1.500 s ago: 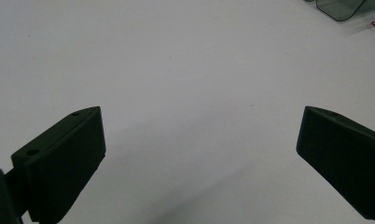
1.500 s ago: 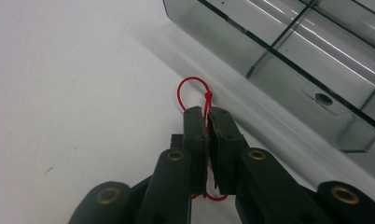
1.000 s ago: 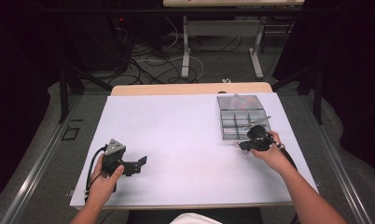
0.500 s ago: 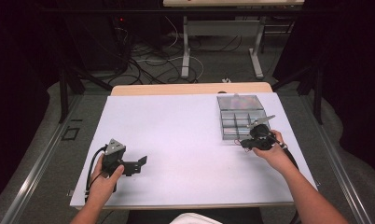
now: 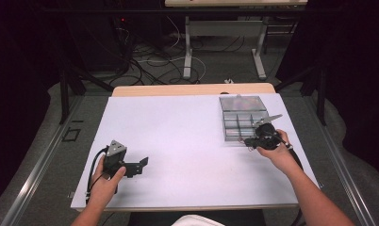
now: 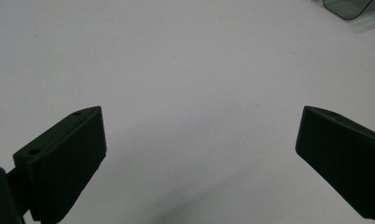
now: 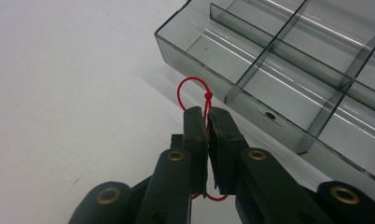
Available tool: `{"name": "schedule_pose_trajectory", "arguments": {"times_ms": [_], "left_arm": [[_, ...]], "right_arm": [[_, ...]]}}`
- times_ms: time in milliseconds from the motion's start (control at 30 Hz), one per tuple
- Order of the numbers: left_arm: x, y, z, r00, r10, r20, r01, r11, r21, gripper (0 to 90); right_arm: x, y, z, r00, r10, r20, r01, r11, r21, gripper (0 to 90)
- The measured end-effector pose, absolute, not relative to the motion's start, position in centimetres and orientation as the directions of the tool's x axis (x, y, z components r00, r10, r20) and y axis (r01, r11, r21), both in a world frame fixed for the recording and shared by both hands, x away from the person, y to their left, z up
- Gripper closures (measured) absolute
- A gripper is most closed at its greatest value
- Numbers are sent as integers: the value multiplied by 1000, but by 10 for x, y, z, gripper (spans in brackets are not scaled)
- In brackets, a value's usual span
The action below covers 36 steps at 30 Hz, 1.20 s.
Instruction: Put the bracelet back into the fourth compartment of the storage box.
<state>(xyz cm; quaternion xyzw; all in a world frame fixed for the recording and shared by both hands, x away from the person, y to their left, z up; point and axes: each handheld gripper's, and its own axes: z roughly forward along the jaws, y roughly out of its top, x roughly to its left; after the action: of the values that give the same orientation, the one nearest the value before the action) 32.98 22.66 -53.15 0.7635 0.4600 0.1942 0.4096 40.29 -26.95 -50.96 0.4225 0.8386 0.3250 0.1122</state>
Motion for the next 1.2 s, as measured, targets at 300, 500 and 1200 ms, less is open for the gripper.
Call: {"name": "schedule_pose_trajectory", "arguments": {"times_ms": [300, 500, 1200], "left_arm": [[330, 228, -531, 480, 874, -77, 547, -230, 805, 17], [330, 228, -531, 484, 872, -70, 551, -242, 799, 16], [330, 229, -531, 479, 873, -92, 557, -221, 801, 16]], "right_arm": [[405, -266, -499, -631, 772, 76, 617, 440, 653, 864], [406, -263, -494, -629, 775, 70, 613, 437, 658, 864], [419, -259, -480, -618, 784, 59, 604, 426, 674, 864]]}}
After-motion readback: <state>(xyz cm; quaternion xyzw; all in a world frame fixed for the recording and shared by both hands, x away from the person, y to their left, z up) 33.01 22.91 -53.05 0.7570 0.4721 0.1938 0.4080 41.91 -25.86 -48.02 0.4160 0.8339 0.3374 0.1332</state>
